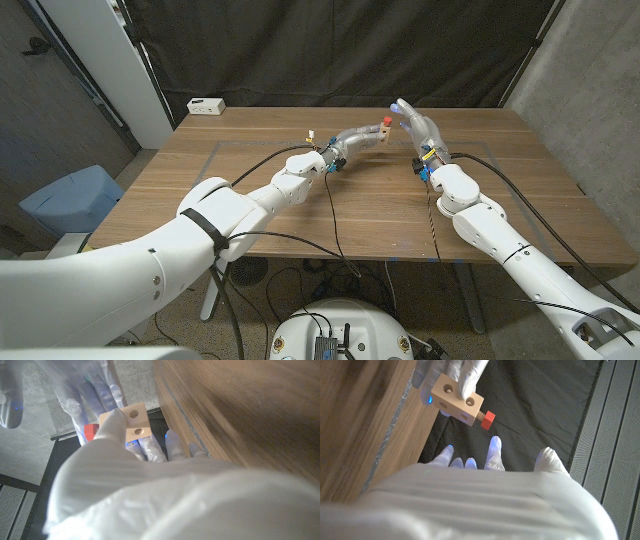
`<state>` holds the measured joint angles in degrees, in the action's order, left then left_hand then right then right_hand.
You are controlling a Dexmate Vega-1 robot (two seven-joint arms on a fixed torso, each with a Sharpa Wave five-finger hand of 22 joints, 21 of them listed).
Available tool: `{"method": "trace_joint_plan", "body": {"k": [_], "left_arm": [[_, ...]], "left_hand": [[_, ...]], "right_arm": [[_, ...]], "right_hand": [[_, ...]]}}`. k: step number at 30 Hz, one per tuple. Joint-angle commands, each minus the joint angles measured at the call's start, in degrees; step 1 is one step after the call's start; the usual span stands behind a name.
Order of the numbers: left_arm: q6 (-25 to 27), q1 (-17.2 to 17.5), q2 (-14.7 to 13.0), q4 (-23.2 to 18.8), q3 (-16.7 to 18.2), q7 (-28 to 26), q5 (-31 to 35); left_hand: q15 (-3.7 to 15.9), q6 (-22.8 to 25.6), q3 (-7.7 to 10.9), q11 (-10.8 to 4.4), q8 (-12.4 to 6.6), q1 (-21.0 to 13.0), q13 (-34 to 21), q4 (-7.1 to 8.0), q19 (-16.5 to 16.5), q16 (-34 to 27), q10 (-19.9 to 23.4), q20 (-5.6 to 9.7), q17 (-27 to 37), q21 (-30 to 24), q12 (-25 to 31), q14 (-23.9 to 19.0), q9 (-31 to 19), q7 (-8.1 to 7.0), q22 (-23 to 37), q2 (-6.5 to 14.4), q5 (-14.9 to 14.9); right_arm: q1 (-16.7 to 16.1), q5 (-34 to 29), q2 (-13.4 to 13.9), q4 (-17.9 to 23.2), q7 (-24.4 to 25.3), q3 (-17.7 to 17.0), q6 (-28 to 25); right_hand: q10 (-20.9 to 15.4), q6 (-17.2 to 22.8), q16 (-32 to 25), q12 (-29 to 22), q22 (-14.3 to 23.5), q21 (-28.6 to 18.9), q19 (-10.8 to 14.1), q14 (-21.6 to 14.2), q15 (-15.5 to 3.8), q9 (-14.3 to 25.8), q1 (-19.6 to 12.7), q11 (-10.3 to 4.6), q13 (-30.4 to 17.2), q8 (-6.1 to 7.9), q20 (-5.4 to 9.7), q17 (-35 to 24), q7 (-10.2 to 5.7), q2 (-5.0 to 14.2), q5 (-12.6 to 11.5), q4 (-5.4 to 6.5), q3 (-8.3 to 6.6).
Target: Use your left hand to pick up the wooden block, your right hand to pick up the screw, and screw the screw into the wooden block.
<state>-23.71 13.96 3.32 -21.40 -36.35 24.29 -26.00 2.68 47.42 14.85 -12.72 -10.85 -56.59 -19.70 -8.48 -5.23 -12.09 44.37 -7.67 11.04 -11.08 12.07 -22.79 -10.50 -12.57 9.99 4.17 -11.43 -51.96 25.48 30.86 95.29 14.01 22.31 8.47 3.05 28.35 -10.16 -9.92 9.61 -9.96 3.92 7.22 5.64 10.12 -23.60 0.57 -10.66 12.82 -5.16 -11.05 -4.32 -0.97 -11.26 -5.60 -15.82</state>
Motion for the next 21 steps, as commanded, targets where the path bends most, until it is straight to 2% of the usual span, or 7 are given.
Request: {"method": "trace_joint_plan", "body": {"k": [1, 21], "left_arm": [[0.63, -0.23, -0.13, 0.21, -0.01, -0.14, 0.04], [1.41, -0.43, -0.15, 0.41, 0.03, -0.56, 0.03]], "left_hand": [[3.55, 0.46, 0.20, 0.08, -0.41, 0.62, 0.08, 0.08, 0.48, -0.04, -0.35, -0.24, 0.16, -0.09, 0.23, 0.08, -0.35, 0.02, 0.24, 0.02, -0.27], [3.59, 0.53, 0.19, 0.08, -0.46, 0.74, 0.08, 0.05, 0.55, -0.02, -0.36, -0.28, 0.13, -0.12, 0.24, 0.11, -0.35, 0.03, 0.24, -0.06, -0.26]], "right_arm": [[0.51, 0.38, -1.14, -2.04, -0.41, 1.13, 0.64], [0.76, 0.87, -2.06, -3.85, -0.55, 1.65, 1.38]], "right_hand": [[1.07, 0.09, -0.11, 0.05, 0.09, 0.07, -0.71, 0.78, 0.03, 0.07, 0.51, -0.08, 0.06, -0.16, -0.02, -0.27, -0.40, 0.06, -0.49, -0.01, 0.18], [1.48, 1.54, -0.49, -0.34, 0.11, -0.23, -1.29, 1.28, 0.30, 0.08, 0.86, -0.56, 0.12, -0.30, -0.25, -0.30, -0.84, 0.66, -0.60, -0.02, 0.10]]}}
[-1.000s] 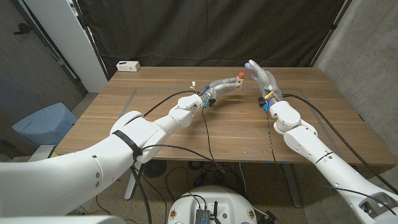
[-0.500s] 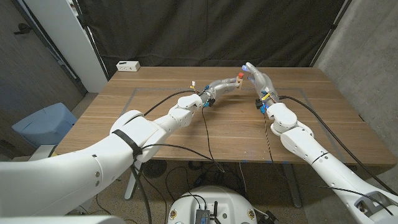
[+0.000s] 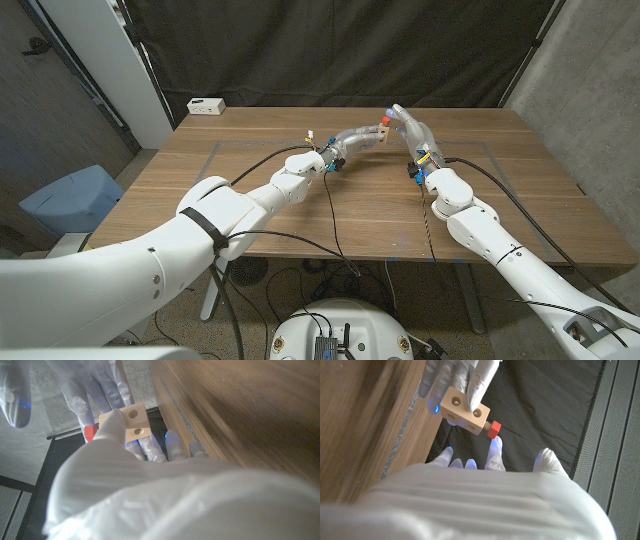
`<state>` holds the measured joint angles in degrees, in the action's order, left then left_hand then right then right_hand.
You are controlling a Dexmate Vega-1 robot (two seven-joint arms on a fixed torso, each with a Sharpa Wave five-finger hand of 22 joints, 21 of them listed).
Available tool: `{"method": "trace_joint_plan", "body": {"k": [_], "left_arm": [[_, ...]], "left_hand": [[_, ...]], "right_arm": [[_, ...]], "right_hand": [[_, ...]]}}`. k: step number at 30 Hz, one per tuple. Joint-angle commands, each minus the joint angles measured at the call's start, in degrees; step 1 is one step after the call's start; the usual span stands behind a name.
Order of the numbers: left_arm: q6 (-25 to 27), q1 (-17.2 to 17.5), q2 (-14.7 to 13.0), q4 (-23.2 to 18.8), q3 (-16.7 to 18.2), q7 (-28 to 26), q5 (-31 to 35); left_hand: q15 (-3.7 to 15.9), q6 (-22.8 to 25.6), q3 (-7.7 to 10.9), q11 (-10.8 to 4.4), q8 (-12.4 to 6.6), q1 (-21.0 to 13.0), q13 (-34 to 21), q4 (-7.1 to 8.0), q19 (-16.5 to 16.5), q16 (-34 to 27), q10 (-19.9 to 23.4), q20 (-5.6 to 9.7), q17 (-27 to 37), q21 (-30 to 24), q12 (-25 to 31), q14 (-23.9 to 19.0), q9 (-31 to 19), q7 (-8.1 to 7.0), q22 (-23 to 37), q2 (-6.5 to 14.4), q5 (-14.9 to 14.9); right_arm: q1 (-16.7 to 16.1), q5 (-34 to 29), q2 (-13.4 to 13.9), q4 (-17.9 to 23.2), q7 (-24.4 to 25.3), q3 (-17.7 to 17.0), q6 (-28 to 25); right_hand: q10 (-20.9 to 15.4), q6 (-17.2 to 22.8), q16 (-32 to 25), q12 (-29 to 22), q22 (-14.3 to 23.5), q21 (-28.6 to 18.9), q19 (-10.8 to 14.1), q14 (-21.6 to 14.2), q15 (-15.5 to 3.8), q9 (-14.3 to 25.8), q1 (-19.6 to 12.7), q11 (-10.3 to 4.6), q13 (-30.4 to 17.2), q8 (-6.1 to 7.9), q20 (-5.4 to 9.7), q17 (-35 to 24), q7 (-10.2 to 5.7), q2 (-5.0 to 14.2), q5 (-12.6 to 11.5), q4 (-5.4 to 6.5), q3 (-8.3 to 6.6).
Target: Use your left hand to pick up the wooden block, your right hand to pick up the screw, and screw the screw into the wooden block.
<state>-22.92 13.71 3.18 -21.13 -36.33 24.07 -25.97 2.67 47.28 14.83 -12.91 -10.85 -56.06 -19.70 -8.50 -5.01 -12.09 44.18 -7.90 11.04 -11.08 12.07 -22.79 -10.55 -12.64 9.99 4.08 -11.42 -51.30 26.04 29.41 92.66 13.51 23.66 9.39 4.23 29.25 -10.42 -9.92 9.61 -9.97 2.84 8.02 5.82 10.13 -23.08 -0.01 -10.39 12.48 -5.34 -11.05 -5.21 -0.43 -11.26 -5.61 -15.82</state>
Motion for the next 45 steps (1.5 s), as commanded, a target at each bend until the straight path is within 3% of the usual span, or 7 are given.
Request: {"method": "trace_joint_plan", "body": {"k": [1, 45], "left_arm": [[0.70, -0.23, -0.02, 0.16, -0.02, -0.36, 0.04], [2.71, -0.80, 0.31, 0.51, -0.37, -1.44, 0.11]], "left_hand": [[3.56, 0.65, 0.22, 0.27, -0.45, 0.23, 0.09, 0.10, 0.33, -0.02, -0.17, -0.09, 0.15, -0.12, 0.24, 0.15, -0.31, 0.10, 0.24, 0.09, -0.27], [3.61, 0.71, 0.42, 0.28, -0.48, 0.47, 0.11, 0.09, 0.38, -0.04, -0.16, 0.03, 0.12, -0.19, 0.27, 0.05, -0.31, 0.12, 0.25, 0.23, -0.31]], "right_arm": [[0.14, 0.27, -0.55, -1.26, -0.10, 0.36, 0.43], [0.19, 0.54, -1.10, -1.90, 0.13, 0.81, 0.37]], "right_hand": [[0.29, 0.71, -0.26, -0.36, 0.11, -0.24, -0.22, 0.48, 0.11, 0.07, 0.35, 0.02, -0.15, 0.03, -0.04, -0.30, 0.04, 0.17, -0.61, -0.02, 0.10], [-0.07, 2.88, -0.84, -0.87, 0.11, -0.77, 0.21, 0.19, -0.14, 0.12, 0.50, -0.33, -0.10, -0.24, -0.35, -0.27, 0.12, 1.12, -0.82, -0.32, -0.17]]}}
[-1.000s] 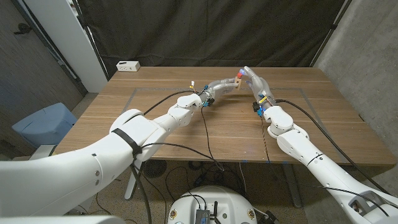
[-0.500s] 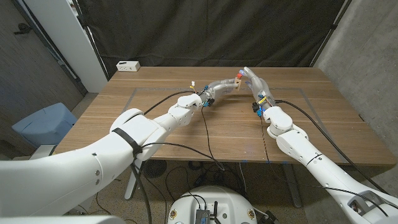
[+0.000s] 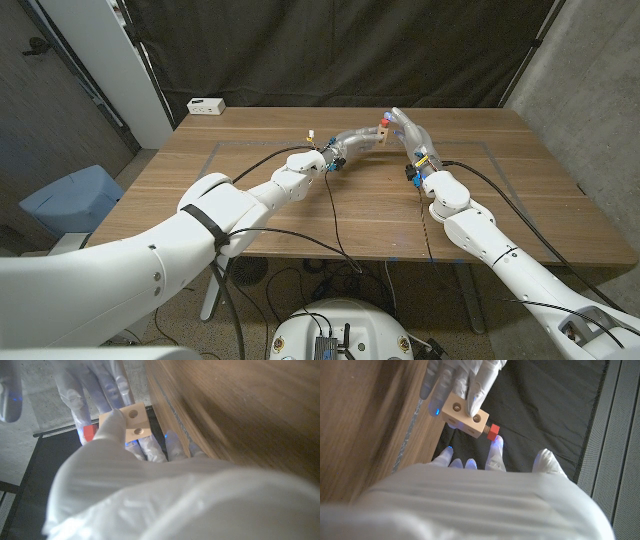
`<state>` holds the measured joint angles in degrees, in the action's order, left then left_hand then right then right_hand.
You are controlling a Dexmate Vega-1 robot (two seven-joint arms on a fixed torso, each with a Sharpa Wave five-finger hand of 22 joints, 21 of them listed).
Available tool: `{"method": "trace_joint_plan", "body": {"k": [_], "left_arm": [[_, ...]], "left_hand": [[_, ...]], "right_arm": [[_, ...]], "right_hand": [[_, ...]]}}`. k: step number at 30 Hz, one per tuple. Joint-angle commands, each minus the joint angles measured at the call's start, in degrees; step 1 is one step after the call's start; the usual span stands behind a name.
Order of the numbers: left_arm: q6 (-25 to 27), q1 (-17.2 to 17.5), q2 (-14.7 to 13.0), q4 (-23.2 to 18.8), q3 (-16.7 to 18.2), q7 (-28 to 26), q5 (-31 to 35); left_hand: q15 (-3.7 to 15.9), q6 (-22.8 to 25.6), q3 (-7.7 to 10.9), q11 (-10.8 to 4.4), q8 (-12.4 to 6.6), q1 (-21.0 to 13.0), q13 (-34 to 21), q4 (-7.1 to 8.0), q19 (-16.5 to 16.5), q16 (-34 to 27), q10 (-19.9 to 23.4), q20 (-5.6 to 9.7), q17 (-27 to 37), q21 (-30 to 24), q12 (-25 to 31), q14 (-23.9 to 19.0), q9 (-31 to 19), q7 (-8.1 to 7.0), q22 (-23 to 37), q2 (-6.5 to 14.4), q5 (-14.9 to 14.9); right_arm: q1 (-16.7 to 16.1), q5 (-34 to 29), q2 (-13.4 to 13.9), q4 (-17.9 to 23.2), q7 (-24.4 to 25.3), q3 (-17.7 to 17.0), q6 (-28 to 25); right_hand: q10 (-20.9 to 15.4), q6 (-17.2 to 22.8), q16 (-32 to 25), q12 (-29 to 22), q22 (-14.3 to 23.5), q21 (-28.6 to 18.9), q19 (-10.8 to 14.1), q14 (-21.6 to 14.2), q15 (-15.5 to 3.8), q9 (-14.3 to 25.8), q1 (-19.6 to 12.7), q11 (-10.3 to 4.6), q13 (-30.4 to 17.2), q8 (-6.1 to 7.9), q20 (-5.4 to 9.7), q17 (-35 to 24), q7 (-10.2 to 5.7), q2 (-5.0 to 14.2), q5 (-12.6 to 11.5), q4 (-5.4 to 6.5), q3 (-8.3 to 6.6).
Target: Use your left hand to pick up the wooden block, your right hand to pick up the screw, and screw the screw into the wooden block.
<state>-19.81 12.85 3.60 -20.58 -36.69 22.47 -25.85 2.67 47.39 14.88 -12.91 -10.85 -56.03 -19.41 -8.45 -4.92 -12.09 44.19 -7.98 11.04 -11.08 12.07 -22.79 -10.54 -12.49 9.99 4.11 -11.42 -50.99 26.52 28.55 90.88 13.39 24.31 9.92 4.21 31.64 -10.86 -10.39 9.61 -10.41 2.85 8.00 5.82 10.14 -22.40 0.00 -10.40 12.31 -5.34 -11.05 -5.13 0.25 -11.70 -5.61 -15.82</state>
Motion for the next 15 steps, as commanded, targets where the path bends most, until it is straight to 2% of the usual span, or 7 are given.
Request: {"method": "trace_joint_plan", "body": {"k": [1, 15], "left_arm": [[-0.54, 0.09, -0.14, -0.06, -0.01, 0.26, -0.01], [-2.19, 0.73, -0.25, -0.34, 0.15, 1.29, -0.14]], "left_hand": [[3.63, 0.62, 0.38, 0.28, -0.49, 0.43, -0.19, 0.03, 0.29, -0.03, -0.16, 0.12, 0.12, -0.19, 0.27, 0.05, -0.31, -0.03, 0.25, 0.19, -0.31], [3.62, 0.66, 0.45, 0.27, -0.51, 0.41, -0.18, -0.04, 0.31, 0.00, -0.14, 0.15, 0.09, -0.20, 0.28, 0.07, -0.31, -0.03, 0.25, 0.17, -0.32]], "right_arm": [[-0.16, 0.12, -0.29, -0.19, 0.21, 0.14, -0.02], [-0.84, -0.17, -0.27, 0.08, 0.93, -0.13, 0.52]], "right_hand": [[-0.06, 0.52, -0.41, -0.40, 0.11, -0.32, 0.20, 0.21, -0.16, 0.11, -0.18, -0.33, -0.08, -0.09, -0.34, -0.27, 0.05, 0.46, -0.39, -0.34, -0.18], [-0.13, 0.84, -0.52, -0.46, 0.11, -0.39, 0.34, 0.05, -0.23, 0.13, -0.15, -0.60, -0.08, -0.25, -0.33, -0.24, 0.07, 0.61, -0.41, -0.46, -0.22]]}}
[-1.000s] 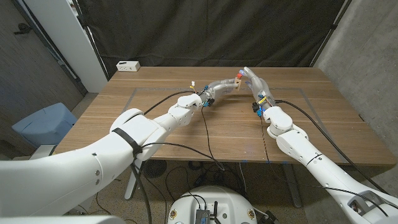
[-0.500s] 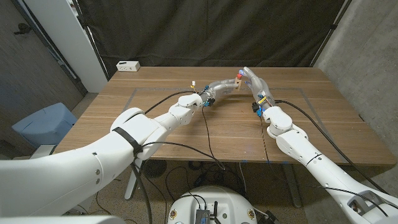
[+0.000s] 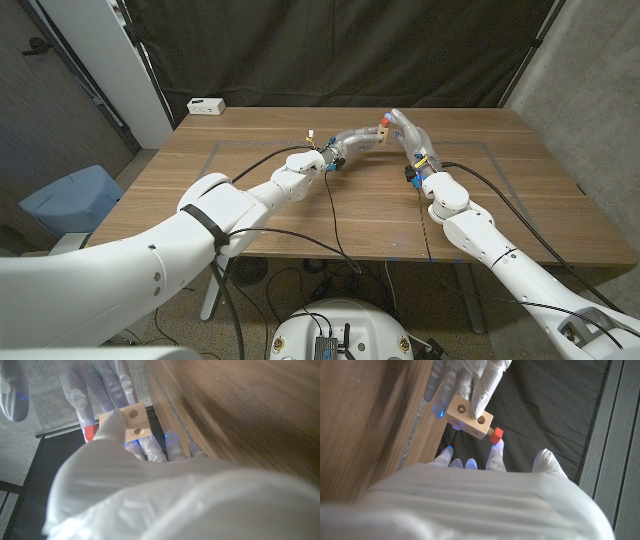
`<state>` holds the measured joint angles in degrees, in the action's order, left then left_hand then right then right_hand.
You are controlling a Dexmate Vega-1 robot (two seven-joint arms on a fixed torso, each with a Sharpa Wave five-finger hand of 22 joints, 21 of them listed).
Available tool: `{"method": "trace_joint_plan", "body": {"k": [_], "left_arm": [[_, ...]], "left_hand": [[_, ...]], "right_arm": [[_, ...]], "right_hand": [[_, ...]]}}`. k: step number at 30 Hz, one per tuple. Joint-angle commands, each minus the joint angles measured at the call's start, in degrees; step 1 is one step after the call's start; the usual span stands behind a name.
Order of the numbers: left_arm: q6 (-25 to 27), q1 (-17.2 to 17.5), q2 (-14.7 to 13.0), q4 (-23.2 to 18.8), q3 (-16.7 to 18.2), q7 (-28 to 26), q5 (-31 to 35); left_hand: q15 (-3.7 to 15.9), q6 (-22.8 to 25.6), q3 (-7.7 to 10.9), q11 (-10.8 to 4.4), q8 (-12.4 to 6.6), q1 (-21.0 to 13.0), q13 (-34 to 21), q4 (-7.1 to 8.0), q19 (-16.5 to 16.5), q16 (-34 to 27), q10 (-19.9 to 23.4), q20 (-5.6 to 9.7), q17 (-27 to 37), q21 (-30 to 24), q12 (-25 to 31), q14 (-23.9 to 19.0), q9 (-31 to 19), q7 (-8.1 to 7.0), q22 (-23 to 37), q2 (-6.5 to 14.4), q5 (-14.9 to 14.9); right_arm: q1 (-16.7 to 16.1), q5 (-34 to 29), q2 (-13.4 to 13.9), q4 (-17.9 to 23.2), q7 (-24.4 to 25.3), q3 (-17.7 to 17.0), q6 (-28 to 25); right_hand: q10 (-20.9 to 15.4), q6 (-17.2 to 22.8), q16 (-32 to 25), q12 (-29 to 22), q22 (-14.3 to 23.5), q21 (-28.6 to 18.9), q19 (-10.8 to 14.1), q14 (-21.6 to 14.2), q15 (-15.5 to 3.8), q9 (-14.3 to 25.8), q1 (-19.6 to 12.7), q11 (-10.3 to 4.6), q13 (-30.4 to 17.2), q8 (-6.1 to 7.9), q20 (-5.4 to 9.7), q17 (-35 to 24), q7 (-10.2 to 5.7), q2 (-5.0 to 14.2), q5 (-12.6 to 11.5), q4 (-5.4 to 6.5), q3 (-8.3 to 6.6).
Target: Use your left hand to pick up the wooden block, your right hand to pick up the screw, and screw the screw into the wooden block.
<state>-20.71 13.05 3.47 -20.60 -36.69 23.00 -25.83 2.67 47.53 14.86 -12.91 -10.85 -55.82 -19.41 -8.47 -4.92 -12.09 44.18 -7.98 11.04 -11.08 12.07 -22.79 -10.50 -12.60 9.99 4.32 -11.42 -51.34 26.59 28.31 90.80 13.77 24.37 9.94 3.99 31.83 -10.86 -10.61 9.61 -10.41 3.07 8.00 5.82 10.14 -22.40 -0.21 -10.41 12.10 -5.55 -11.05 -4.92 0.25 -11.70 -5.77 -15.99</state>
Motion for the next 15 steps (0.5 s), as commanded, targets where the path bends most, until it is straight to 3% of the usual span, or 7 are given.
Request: {"method": "trace_joint_plan", "body": {"k": [1, 15], "left_arm": [[-1.43, 0.58, -0.15, -0.34, 0.15, 0.81, -0.13], [-2.05, 0.95, -0.26, -0.56, 0.23, 1.25, -0.15]], "left_hand": [[3.58, 0.50, 0.47, 0.27, -0.50, 0.22, -0.18, -0.01, 0.31, -0.01, -0.15, 0.16, 0.09, -0.20, 0.28, 0.05, -0.35, 0.07, 0.24, -0.05, -0.32], [3.63, 0.49, 0.51, 0.27, -0.50, 0.17, -0.17, -0.09, 0.31, -0.02, -0.13, 0.15, 0.08, -0.22, 0.29, 0.03, -0.34, 0.10, 0.24, -0.07, -0.30]], "right_arm": [[-0.51, -0.18, -0.06, 0.12, 0.50, -0.25, 0.65], [-0.80, -0.66, 0.21, 0.97, 1.62, -1.10, 1.04]], "right_hand": [[0.10, 0.66, -0.52, -0.24, 0.11, -0.39, 0.12, 0.05, -0.24, 0.13, -0.15, -0.42, -0.07, -0.05, -0.12, -0.24, -0.15, 0.62, -0.41, -0.31, -0.06], [0.04, 0.74, -0.58, -0.28, 0.11, -0.44, 0.26, -0.02, -0.28, 0.15, -0.18, -0.45, -0.07, -0.31, -0.14, -0.20, 0.03, 0.76, -0.43, -0.50, -0.13]]}}
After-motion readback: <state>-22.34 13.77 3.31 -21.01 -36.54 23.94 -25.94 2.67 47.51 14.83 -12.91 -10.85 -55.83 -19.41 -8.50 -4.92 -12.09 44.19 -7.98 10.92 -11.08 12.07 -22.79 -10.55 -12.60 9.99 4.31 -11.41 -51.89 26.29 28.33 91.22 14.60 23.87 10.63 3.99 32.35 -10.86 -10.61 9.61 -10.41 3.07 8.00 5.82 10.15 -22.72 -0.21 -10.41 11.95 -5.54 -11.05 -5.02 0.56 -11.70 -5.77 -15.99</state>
